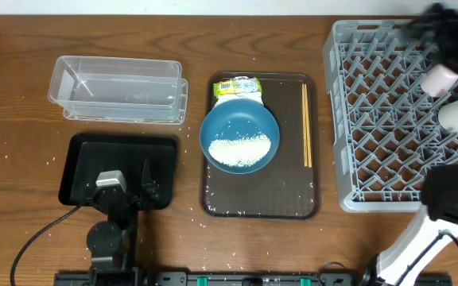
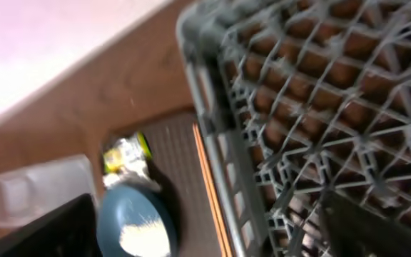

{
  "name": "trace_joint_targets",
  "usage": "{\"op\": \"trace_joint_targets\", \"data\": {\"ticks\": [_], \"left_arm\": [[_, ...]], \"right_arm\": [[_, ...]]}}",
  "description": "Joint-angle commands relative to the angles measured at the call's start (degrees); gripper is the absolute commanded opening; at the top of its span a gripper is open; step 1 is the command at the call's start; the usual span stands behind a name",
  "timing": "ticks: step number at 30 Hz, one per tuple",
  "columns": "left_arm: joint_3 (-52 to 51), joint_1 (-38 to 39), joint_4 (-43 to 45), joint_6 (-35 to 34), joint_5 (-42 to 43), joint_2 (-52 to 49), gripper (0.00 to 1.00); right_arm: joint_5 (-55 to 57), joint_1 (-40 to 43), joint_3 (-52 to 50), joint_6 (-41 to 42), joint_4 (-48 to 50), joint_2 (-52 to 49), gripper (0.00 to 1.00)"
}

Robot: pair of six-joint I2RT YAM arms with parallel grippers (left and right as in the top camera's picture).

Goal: Sort waste into correct bins and load items into the dishwasher rack
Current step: 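Move the right gripper to the wooden chopsticks on the tray and grasp one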

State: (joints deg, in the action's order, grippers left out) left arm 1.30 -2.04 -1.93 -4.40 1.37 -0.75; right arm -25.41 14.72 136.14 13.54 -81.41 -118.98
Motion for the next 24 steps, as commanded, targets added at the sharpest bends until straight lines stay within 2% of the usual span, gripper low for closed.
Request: {"op": "trace_joint_targets", "data": {"ticks": [1,5,7,14,16,17,19,20,23,24], "left_arm": [[-1.07,-0.02,-2.1,0.72,-0.48,0.11,0.98],[-1.07,-0.02,-2.1,0.74,-0.48,0.11,0.98],[-1.07,-0.02,-2.1,0.72,-0.48,0.11,0.98],[-1.07,-0.02,-2.1,0.72,-0.48,0.11,0.98],[-1.07,-0.02,-2.1,0.74,-0.48,0.11,0.98],[-1.07,-0.02,-2.1,0.72,-0.48,0.11,0.98],[-1.07,-0.02,-2.1,0.72,-0.48,0.11,0.98],[-1.07,-0.02,-2.1,0.72,-0.48,0.11,0.98],[-1.07,-0.02,-2.1,0.72,-0.48,0.11,0.98],[-1.07,-0.02,-2.08,0.74,-0.48,0.11,0.98]], "right_arm": [[9.05,-5.51,-0.09,-2.05,-1.05,-0.22,0.96],[11.28,-10.75,-0.09,-2.01,-1.11,-0.22,0.91],[11.28,-13.16,-0.26,-1.42,-2.16,-0.44,0.99],[16.65,-22.75,-6.88,-1.16,-2.75,-2.56,0.99],[17.07,-25.44,-10.56,-1.16,-1.11,-2.93,0.75],[17.18,-26.91,-13.22,-1.16,0.5,-2.99,0.55],[18.14,-28.79,-17.05,-1.16,2.99,-2.99,0.36],[18.99,-29.57,-18.64,-1.07,4.04,-2.99,0.34],[23.5,-31.43,-23.52,2.58,6.86,-2.99,0.47],[24.7,-31.82,-25.0,3.72,7.67,-2.99,0.48]]}}
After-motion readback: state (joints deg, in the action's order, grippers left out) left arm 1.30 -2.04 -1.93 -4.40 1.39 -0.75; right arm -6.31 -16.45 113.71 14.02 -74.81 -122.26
